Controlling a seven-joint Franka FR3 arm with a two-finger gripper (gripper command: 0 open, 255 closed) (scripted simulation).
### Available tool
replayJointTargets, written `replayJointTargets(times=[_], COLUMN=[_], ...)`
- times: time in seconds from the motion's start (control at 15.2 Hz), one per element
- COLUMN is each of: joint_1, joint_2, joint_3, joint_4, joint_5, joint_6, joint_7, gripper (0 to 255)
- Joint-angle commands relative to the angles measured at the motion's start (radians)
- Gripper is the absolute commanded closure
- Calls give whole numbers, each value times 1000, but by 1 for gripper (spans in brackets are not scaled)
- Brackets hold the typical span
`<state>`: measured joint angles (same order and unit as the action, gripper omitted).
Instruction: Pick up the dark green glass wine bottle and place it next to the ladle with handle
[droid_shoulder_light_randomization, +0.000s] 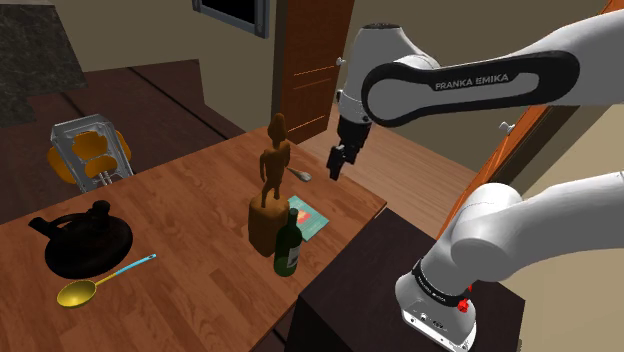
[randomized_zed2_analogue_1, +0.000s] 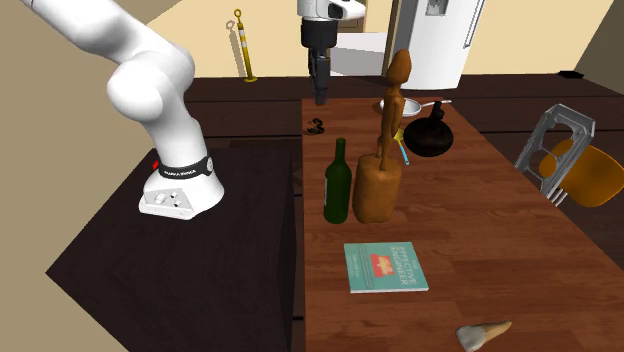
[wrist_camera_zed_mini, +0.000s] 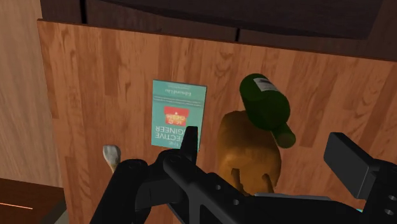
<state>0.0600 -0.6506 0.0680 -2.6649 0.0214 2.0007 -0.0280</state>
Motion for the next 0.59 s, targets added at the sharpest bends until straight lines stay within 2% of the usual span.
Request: replayJointTargets(times=[0.0, 0.53], joint_1=[14, 51], joint_2=[39, 312], joint_3=[17, 86], joint_4=[-34, -83], joint_5=[15, 48], joint_6=[91, 471], joint_7=[16, 76], gripper=[0, 0])
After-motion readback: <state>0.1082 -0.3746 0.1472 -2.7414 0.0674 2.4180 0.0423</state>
